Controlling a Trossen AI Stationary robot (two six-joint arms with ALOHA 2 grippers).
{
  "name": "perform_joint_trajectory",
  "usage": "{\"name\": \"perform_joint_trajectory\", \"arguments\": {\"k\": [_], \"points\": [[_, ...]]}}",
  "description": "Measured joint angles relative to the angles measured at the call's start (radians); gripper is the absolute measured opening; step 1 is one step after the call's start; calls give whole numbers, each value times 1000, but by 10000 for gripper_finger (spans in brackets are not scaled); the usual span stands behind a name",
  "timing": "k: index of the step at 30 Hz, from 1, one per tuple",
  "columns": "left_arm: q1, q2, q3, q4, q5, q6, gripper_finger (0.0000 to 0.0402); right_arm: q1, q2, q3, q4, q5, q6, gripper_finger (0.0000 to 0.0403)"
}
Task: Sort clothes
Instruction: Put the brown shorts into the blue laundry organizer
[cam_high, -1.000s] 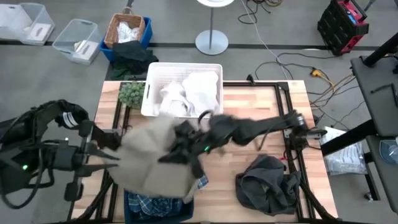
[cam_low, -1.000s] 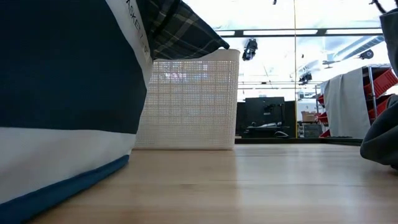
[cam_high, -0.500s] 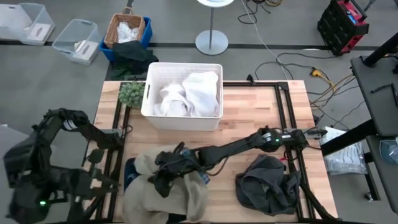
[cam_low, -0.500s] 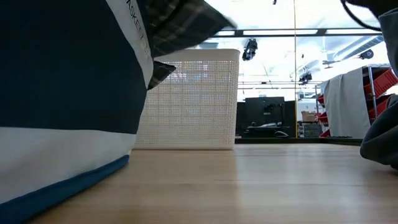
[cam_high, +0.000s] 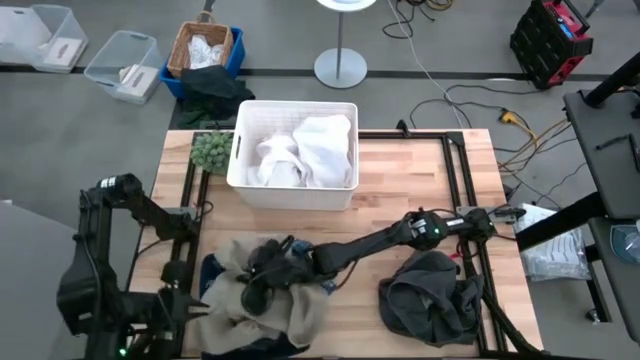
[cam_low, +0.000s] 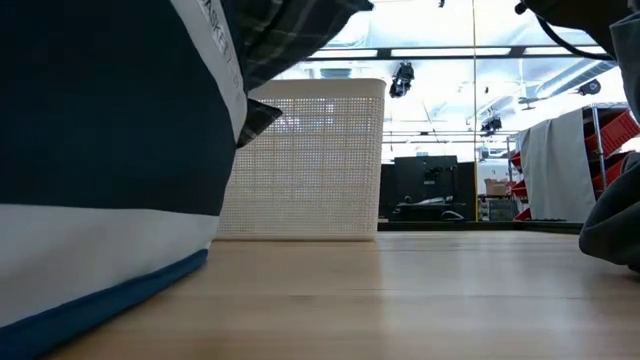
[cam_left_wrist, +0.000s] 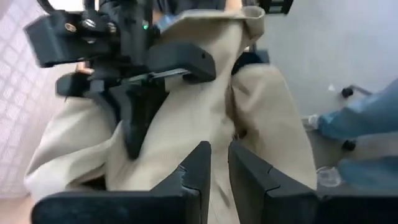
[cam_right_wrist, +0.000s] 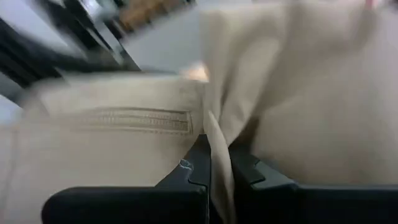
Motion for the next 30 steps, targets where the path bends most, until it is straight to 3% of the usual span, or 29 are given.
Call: {"name": "perform_joint_trajectory", "arguments": {"k": [8, 17, 22, 26, 30], "points": [[9, -5, -212, 170, 39, 6, 38, 33, 30, 0, -365, 17, 30, 12], [79, -9, -437, 551, 80, 112, 38, 31, -79, -2, -380, -4, -16, 33], [133, -10, -552, 632, 135, 87, 38, 31, -154, 0, -399, -27, -16, 70], [138, -10, -632, 685, 182, 47, 38, 44, -229, 0, -471, -106, 3, 97], [134, -12, -668, 685, 198, -26, 38, 105, -277, 1, -588, -63, 40, 99]]}}
